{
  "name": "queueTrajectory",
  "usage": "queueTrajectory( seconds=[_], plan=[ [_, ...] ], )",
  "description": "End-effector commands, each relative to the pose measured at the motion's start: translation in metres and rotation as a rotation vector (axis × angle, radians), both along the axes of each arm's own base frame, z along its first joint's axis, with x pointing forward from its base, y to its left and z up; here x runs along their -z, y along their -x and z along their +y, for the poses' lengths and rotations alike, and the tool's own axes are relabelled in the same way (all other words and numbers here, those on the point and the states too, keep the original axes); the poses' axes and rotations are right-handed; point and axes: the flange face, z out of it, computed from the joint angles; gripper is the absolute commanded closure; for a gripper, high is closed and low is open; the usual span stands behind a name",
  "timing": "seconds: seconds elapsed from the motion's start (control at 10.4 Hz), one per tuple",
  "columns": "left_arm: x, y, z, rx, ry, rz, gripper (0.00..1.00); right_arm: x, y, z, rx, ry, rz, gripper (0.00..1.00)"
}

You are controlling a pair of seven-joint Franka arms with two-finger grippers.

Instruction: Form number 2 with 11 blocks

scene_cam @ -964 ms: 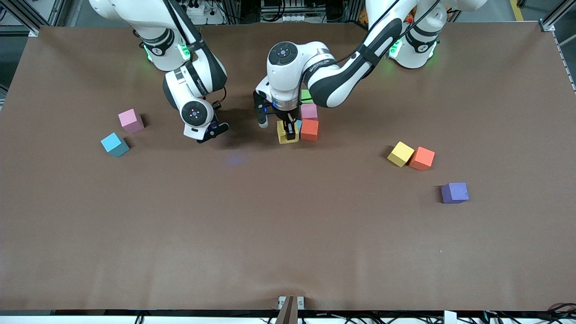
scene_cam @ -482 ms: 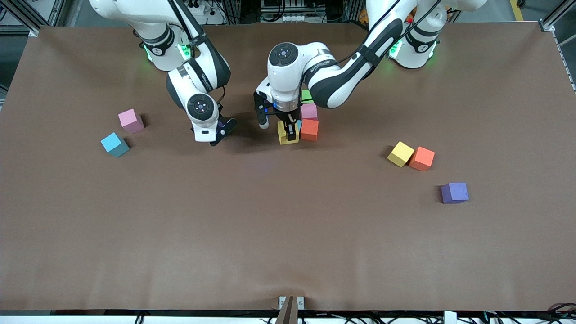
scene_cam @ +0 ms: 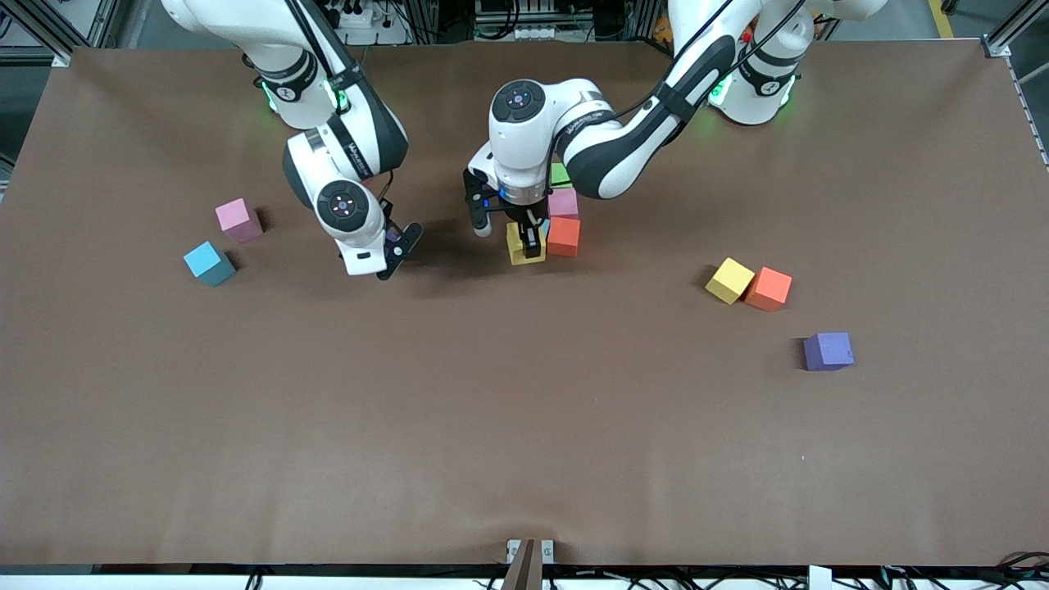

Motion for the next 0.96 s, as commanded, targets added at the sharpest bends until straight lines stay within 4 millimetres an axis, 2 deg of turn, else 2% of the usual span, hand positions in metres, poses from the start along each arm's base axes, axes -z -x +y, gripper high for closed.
queueTrajectory(
  seconds=[0.0,0.1,0.29,0.48,0.58,0.67,0.87],
  plan=[
    [-0.002,0.004,-0.005,0.033,-0.014,-0.016,0.61,-0.005,-0.005,0.006,-0.050,-0.004,0.003,1.00],
    [0.002,0.010,-0.009,0.043,-0.016,-0.010,0.61,-0.008,-0.008,0.004,-0.082,-0.019,0.005,1.00],
    [0.001,0.017,-0.015,0.057,-0.015,-0.011,0.61,-0.011,-0.026,-0.025,-0.083,-0.042,0.008,1.00],
    [0.002,0.017,-0.016,0.057,-0.014,-0.010,0.61,-0.015,-0.050,-0.062,-0.022,-0.053,-0.005,1.00],
    [0.002,0.017,-0.016,0.057,-0.014,-0.010,0.61,-0.023,-0.062,-0.069,0.004,-0.057,-0.029,1.00],
    [0.002,0.021,-0.018,0.065,-0.014,-0.010,0.61,-0.024,-0.073,-0.076,0.037,-0.055,-0.041,1.00],
    [0.009,0.040,-0.031,0.095,-0.020,-0.002,0.61,-0.027,-0.093,-0.107,0.155,-0.044,-0.062,1.00]
  ],
)
